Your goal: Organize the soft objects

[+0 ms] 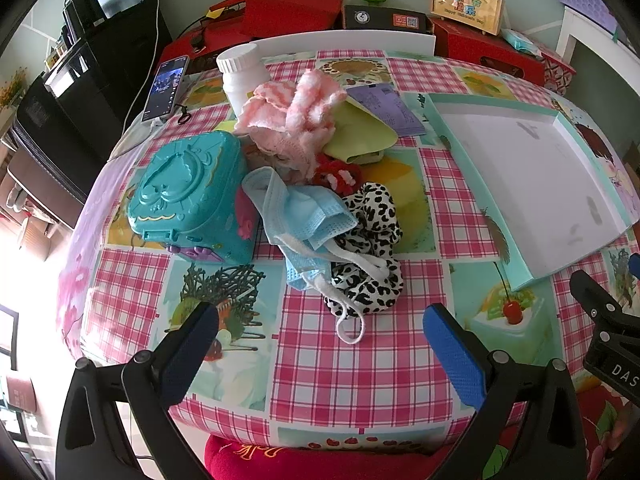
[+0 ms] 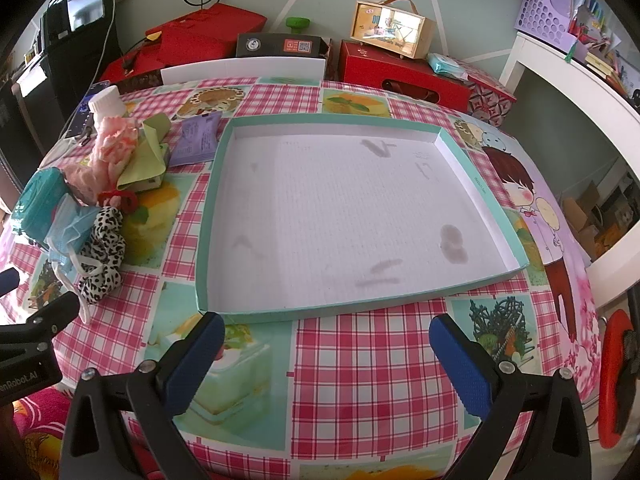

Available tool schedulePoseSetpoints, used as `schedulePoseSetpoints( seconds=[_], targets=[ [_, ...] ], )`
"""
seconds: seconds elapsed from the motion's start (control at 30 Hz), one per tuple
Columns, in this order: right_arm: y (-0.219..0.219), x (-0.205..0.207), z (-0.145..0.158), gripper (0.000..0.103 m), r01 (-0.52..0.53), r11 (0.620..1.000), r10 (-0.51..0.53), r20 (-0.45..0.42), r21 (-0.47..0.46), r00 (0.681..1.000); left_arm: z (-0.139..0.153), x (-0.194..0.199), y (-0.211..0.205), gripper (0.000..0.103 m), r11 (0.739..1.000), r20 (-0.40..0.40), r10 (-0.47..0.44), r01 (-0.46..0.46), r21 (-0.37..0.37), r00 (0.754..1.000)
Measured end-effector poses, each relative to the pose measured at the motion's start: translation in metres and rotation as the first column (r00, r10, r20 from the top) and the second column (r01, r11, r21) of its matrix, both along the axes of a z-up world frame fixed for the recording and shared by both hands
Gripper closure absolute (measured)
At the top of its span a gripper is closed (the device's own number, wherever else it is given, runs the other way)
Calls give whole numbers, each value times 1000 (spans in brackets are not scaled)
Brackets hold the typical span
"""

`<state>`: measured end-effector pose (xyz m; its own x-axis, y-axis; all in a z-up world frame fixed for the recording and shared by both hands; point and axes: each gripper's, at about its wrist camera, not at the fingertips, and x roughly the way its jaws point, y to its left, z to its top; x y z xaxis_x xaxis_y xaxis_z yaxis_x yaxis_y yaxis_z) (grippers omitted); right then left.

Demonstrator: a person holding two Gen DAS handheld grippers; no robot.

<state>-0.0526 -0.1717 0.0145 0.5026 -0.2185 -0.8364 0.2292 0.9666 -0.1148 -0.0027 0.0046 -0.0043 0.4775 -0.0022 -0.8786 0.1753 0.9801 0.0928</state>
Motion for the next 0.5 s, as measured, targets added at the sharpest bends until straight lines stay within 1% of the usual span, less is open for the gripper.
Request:
schedulePoseSetpoints(
  seconds=[0.5],
  targets=[
    [0,0,0,0,0,1000,0,-1,-1,1000,0,0,0,1,1000,-5,0,0,-2,1000]
  ],
)
